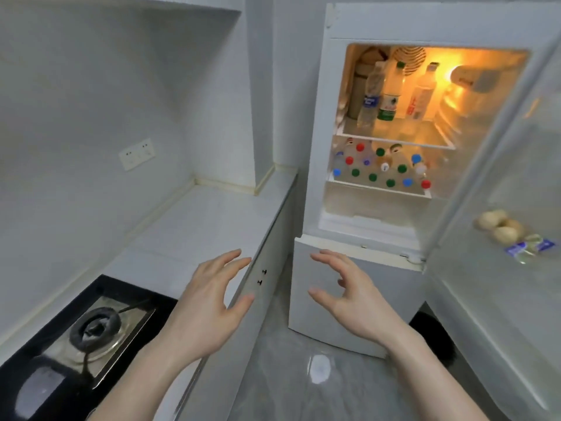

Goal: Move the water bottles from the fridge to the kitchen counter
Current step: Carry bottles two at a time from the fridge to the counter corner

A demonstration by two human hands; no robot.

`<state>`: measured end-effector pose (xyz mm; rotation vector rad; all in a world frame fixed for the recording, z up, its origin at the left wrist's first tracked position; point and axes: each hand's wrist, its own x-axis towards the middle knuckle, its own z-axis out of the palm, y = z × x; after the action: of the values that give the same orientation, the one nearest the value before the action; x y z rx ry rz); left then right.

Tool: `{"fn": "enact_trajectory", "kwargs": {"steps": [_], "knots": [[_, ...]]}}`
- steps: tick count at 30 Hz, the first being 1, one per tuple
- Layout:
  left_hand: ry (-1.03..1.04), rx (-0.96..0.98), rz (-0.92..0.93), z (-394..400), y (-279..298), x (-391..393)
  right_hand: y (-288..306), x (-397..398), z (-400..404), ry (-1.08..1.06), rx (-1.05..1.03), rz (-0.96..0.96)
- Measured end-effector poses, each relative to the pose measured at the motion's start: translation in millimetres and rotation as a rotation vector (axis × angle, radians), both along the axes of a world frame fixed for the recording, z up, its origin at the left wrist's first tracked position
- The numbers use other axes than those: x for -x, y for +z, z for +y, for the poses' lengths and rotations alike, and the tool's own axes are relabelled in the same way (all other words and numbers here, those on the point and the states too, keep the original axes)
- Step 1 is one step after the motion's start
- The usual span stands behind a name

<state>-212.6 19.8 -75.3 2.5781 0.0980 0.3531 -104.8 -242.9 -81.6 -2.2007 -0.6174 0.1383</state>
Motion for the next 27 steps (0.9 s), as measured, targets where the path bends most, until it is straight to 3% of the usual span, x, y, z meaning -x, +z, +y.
{"fn": "enact_trajectory", "kwargs": {"steps": [6, 16, 27], "knots": [[-0.189, -0.073, -0.042, 16, 28, -86, 23, -36, -4, -0.155, -0.01, -0.056], [-0.458, -0.141, -0.135, -34, 79, -217, 57, -95, -57, -0.359, 0.036, -0.176], [-0.504, -0.18, -0.19, -119, 113, -387, 89, -243, -114, -0.356, 0.007, -0.303]]}}
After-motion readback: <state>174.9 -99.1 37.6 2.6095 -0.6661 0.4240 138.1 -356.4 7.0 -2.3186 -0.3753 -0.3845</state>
